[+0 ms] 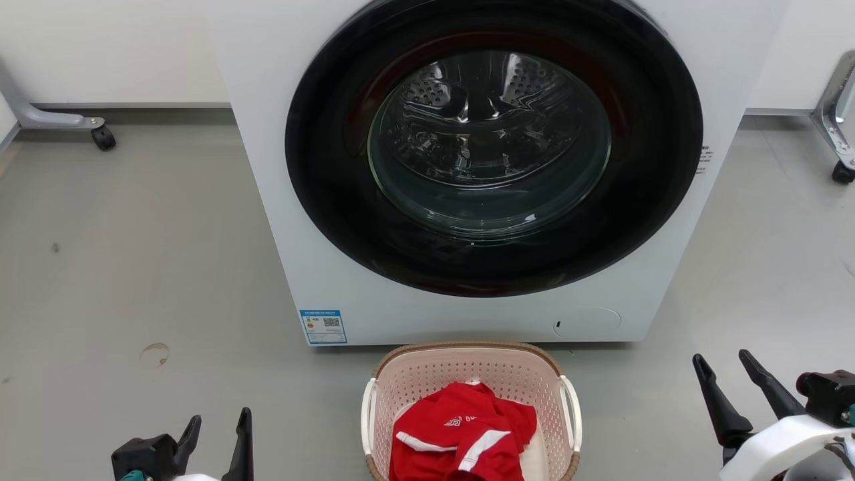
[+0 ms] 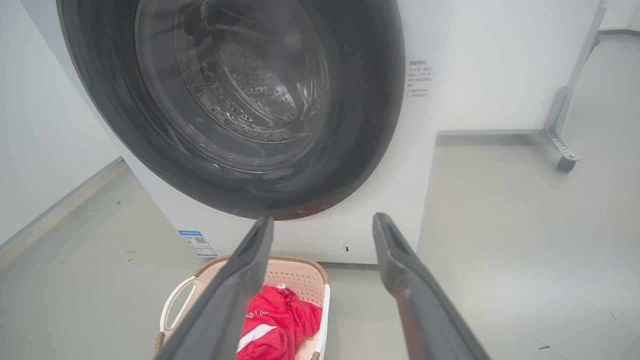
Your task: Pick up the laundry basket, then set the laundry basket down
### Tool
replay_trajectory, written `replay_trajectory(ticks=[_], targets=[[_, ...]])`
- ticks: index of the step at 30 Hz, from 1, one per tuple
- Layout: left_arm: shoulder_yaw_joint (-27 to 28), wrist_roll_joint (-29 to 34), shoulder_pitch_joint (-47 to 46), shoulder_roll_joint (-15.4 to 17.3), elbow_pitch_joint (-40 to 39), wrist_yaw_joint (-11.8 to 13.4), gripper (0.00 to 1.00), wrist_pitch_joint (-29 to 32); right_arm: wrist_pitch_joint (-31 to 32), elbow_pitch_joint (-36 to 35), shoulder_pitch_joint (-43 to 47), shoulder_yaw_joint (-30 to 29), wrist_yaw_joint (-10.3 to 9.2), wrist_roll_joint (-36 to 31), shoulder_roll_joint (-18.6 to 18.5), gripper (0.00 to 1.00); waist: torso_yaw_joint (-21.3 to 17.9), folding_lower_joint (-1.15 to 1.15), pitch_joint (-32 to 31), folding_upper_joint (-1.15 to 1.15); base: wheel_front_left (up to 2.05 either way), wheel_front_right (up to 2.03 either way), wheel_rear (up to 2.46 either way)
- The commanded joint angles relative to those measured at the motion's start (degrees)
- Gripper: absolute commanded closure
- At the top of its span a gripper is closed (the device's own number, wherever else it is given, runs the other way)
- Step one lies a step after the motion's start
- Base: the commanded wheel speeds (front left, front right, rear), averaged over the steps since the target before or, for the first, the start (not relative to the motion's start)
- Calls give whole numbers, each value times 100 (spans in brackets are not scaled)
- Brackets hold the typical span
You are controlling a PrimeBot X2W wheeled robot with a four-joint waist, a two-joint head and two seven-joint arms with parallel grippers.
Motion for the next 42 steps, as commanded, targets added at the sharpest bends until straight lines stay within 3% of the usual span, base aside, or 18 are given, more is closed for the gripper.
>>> replay_trajectory(ticks=[1, 27, 28, 32, 38, 42], targets=[[220, 26, -140, 106, -136, 66, 0, -65, 41, -200, -175, 98, -15, -86, -174, 0, 65, 0, -14, 0, 0, 0, 0], [100, 106, -219, 188, -42, 54, 0, -122, 187, -376, -131, 116, -15, -94, -185, 0, 209, 0, -81, 0, 0, 0, 0], [-110, 69, 22, 41, 74, 22, 100, -55, 165, -183, 8, 25, 1, -47, 2, 100, 209, 0, -81, 0, 0, 0, 0], [-190, 32, 117, -145, 300, 15, 100, -43, 169, 35, 152, 108, 1, -18, 217, 100, 208, 0, -79, 0, 0, 0, 0], [-34, -225, 81, -229, 303, -90, 100, 13, 214, 30, 115, 21, 0, 285, 225, 100, 182, 13, -75, 0, 0, 0, 0], [70, -396, 52, -285, 314, -163, 100, 51, 243, 39, 85, -38, 0, 487, 231, 100, 165, 2, -57, 0, 0, 0, 0]])
